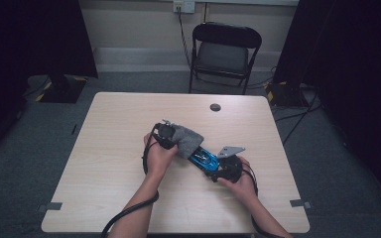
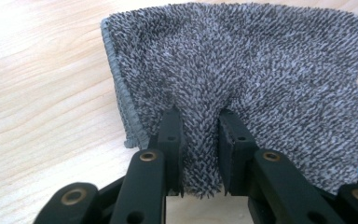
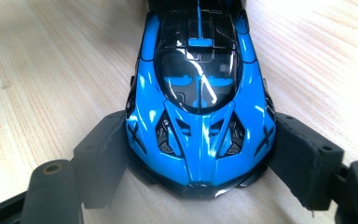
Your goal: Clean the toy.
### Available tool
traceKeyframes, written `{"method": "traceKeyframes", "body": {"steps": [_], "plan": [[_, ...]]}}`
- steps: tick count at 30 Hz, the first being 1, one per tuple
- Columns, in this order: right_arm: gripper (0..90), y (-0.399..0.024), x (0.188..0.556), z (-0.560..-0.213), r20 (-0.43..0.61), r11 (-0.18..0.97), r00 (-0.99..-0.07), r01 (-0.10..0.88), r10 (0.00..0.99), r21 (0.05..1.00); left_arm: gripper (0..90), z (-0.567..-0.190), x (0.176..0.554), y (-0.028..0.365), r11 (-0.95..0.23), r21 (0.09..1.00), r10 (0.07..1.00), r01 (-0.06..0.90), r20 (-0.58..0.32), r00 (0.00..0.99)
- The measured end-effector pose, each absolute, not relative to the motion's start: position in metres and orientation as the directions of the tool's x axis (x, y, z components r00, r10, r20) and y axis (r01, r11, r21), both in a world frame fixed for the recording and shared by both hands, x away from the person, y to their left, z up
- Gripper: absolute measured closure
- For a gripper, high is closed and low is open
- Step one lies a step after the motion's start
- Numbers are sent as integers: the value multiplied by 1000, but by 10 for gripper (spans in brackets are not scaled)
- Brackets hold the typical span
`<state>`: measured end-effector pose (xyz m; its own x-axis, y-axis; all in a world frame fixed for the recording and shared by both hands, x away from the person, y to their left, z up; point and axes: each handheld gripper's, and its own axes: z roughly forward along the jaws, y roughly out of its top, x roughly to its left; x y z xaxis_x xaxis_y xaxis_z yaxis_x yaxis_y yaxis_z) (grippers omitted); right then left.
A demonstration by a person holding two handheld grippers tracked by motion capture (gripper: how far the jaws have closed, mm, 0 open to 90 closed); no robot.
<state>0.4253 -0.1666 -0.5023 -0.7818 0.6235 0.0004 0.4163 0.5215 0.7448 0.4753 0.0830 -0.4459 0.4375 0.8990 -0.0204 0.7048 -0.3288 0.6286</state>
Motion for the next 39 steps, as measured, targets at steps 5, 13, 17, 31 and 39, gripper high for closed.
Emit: {"method": "traceKeyframes", "body": {"steps": [5,13,17,31,39], "plan": [[236,-167,425,-502,0,523,-783,415,622,744,733,-446,477,89,-322,628,904,709,-20,428],[237,-167,425,-502,1,522,-782,417,623,744,733,-447,477,101,-310,620,912,721,-21,411],[237,-167,425,-502,0,523,-783,416,622,744,732,-447,476,107,-309,619,914,722,-16,405],[236,-167,426,-502,1,522,-782,416,623,745,733,-446,466,133,-286,623,925,728,-21,380],[236,-167,425,-502,2,521,-782,417,623,745,733,-448,456,151,-290,616,925,732,-17,381]]}}
